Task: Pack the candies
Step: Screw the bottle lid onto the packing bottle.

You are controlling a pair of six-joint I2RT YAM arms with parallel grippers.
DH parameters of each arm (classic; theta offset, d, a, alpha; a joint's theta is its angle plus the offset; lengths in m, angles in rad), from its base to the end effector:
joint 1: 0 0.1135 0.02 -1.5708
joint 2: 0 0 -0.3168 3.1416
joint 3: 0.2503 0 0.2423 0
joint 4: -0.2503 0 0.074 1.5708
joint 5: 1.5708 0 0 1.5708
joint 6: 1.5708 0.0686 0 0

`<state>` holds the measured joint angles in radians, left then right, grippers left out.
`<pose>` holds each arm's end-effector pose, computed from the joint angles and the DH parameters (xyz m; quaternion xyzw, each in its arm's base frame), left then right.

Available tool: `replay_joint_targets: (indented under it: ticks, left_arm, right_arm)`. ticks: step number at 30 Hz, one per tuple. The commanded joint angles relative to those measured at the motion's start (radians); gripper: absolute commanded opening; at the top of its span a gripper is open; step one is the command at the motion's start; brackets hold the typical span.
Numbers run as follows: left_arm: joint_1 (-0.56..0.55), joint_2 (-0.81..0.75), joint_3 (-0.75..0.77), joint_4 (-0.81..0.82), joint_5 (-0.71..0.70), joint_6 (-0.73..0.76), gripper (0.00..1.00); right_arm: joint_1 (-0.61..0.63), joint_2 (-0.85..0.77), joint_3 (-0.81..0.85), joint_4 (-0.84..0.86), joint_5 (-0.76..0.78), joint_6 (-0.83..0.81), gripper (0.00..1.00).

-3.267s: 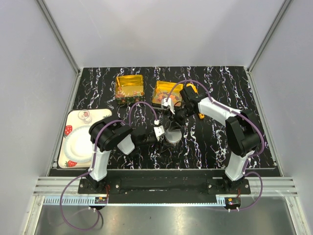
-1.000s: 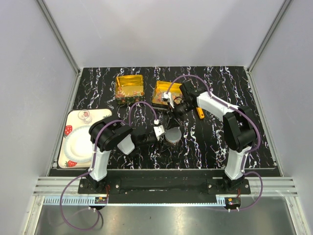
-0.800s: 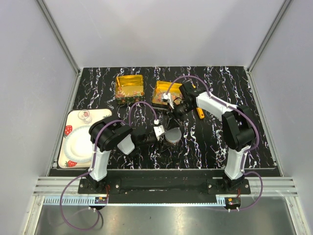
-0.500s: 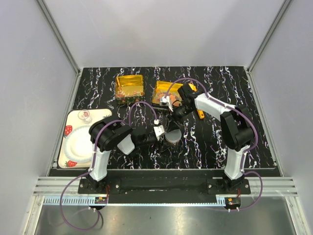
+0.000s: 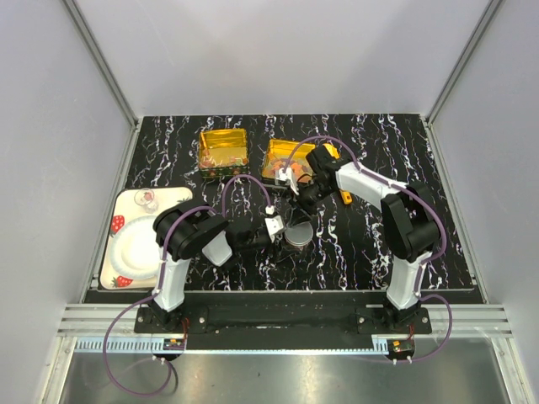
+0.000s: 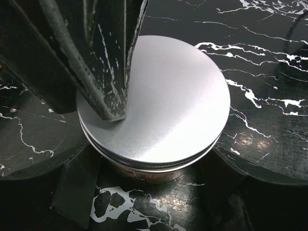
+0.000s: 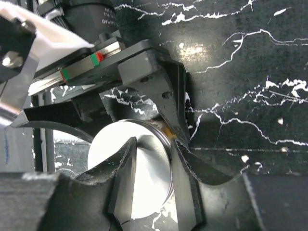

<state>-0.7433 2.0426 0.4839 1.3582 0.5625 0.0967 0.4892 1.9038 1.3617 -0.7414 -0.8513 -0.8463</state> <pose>0.2375 -0.2680 0.1354 0.4637 0.6076 -0.3969 0.5082 0.3195 0.2285 0.2289 -0.6046 0.6712 0.3790 0.2009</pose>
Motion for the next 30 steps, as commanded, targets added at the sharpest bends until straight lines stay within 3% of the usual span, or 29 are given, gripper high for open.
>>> replay_joint_targets:
  ticks: [1, 8, 30]
  left_arm:
    - [0.007, -0.015, -0.007, 0.292, -0.038, 0.047, 0.32]
    - [0.007, -0.018, -0.004, 0.282, -0.044, 0.051, 0.31]
    - [0.007, -0.018, -0.004, 0.274, -0.047, 0.055, 0.31]
  right_arm:
    - [0.005, -0.080, -0.053, -0.078, 0.109, -0.036, 0.38]
    - [0.005, -0.137, -0.124, -0.084, 0.201, -0.045, 0.36]
    - [-0.015, -0.281, -0.268, -0.187, 0.207, -0.059, 0.36]
